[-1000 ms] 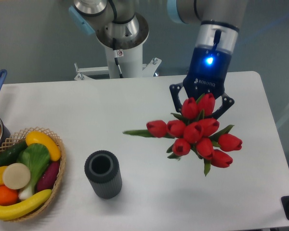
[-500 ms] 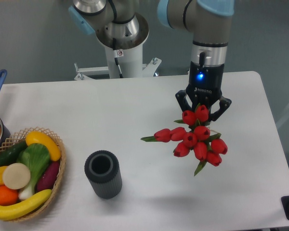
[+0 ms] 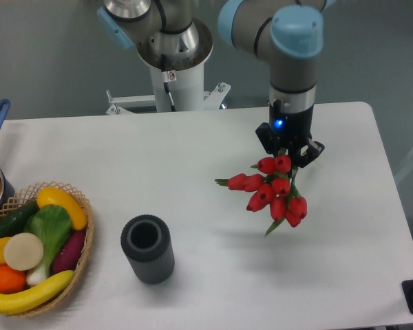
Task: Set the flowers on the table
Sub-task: 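Lower the held tulips onto the table surface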
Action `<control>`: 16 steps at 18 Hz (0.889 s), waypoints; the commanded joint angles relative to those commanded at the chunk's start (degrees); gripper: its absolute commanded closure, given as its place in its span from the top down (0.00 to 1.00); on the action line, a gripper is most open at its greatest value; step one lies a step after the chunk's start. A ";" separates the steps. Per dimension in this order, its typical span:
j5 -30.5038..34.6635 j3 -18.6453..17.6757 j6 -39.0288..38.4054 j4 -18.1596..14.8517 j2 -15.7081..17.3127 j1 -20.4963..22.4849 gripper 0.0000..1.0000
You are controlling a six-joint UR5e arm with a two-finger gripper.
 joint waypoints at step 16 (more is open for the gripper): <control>6.62 2.37 -2.37 0.44 -10.91 -5.29 0.43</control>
